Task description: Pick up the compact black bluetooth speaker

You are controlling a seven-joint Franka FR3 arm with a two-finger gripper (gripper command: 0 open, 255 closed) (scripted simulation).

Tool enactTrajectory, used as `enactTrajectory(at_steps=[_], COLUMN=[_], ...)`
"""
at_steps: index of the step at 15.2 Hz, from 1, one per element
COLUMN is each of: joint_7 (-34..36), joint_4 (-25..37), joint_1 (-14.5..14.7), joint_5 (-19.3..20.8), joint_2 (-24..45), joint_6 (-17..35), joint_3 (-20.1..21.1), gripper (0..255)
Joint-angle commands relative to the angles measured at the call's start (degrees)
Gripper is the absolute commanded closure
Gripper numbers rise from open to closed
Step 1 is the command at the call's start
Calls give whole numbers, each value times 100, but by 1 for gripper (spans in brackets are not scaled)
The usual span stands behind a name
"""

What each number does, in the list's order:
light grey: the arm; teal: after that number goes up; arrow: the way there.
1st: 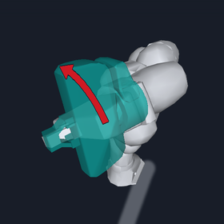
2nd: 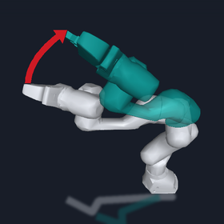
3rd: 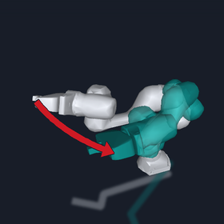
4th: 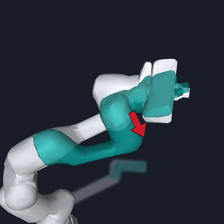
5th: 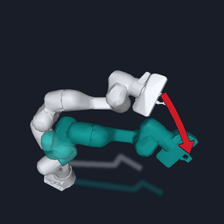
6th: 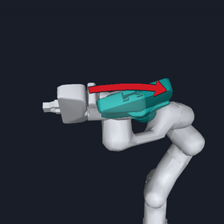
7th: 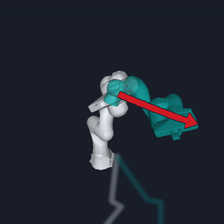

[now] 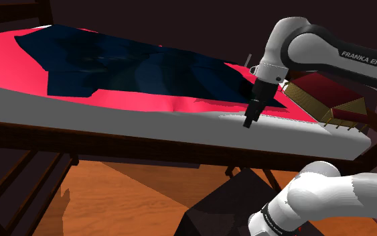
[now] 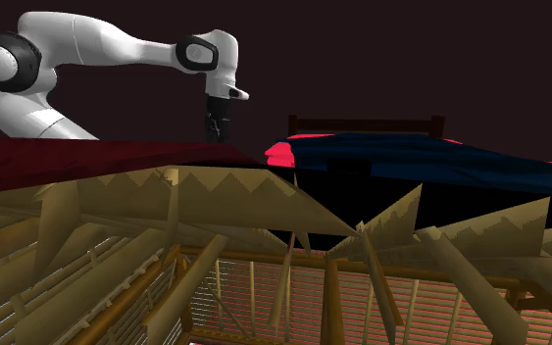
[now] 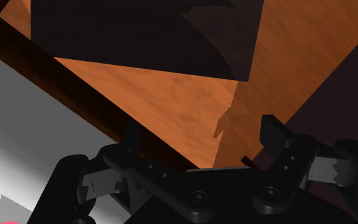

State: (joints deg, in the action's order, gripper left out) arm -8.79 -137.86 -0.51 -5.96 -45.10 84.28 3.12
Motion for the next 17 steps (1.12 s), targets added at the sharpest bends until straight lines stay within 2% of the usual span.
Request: enactTrajectory(at_steps=[1, 9, 17], joint_7=[0, -338, -630], joint_4=[0, 717, 1746], joint_1=[0, -467, -828], joint_5=[0, 552, 859], joint_2=[0, 1133, 2337], joint_6=[0, 571, 948], joint_3=[0, -551, -1072], gripper=[0, 0, 0])
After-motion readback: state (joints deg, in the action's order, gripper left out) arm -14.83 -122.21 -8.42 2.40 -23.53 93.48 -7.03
